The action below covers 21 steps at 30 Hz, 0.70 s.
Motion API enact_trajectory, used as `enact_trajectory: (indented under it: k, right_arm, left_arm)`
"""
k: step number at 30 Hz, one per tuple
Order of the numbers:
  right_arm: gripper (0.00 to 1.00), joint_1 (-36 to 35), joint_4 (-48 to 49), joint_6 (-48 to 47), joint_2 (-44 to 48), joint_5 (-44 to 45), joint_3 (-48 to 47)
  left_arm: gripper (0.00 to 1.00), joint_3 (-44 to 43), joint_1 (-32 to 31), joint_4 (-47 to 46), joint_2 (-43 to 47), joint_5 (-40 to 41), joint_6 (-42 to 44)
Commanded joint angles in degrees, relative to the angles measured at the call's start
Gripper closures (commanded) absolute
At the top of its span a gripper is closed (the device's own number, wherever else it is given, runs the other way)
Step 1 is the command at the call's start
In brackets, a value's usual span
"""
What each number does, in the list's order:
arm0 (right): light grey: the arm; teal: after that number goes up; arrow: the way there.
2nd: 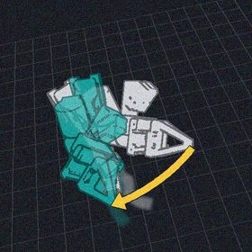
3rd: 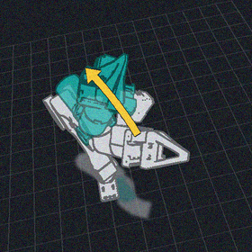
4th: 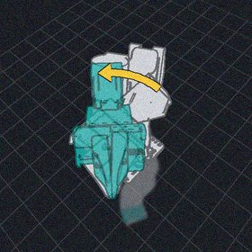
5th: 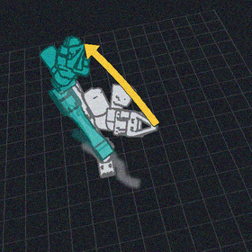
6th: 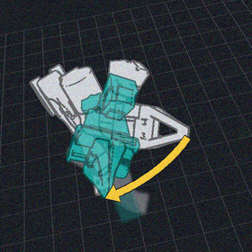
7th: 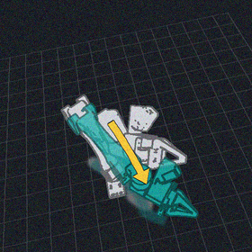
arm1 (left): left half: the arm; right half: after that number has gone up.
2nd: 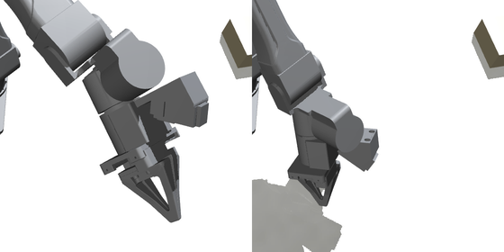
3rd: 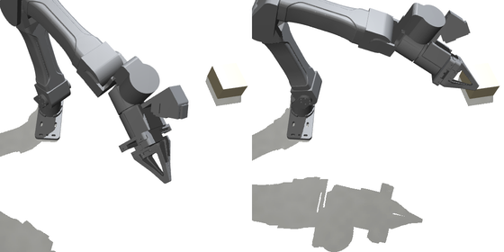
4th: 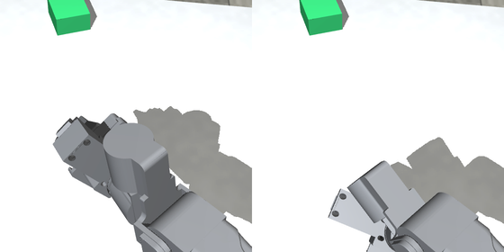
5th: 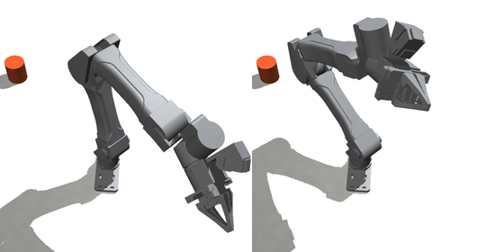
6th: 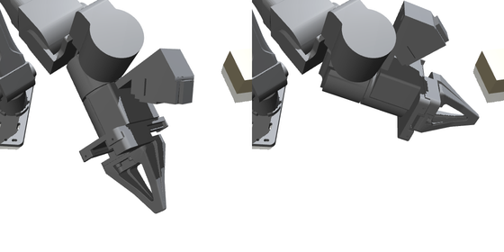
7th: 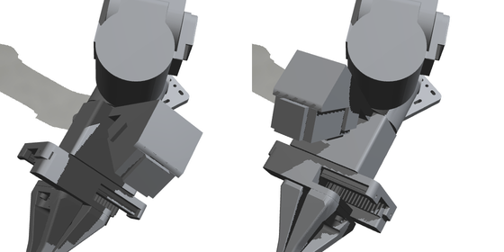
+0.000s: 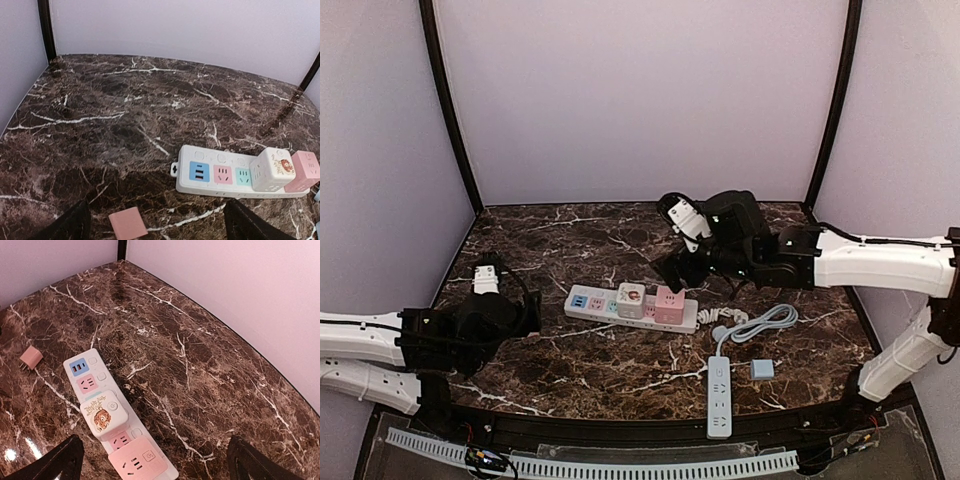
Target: Insert the plug
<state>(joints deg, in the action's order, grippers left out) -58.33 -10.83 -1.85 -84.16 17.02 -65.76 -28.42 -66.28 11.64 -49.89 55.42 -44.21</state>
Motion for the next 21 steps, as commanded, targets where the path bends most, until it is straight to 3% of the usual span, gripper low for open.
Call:
enact_trajectory:
  k: [1, 7, 13, 17, 21]
  right_arm:
    - [0.01, 0.43, 10.55, 10.73, 5.86, 3.53, 6.47]
    - [0.01, 0.87, 13.44, 13.71, 12.50, 0.90, 13.18]
    - [0.01, 0.83, 12.30, 16.36, 15.49, -0.03, 16.09]
    - [0.01, 0.78, 12.31, 16.81, 16.72, -1.80, 18.05]
    - [0.01, 0.76, 12.76, 16.73, 17.80, -1.59, 19.52]
  left_arm:
    - [0.09, -0.61, -0.16, 18.28, 0.97, -6.08, -10.34]
    - [0.12, -1.11, -0.19, 22.04, -2.58, -11.21, -14.80]
    - [0.12, -2.24, 0.35, 18.63, -10.00, -13.01, -15.87]
    - [0.16, -0.69, 7.32, 9.97, -14.97, -22.17, -12.19]
    - [0.19, -1.27, 11.30, 5.26, -20.10, -25.00, -10.95]
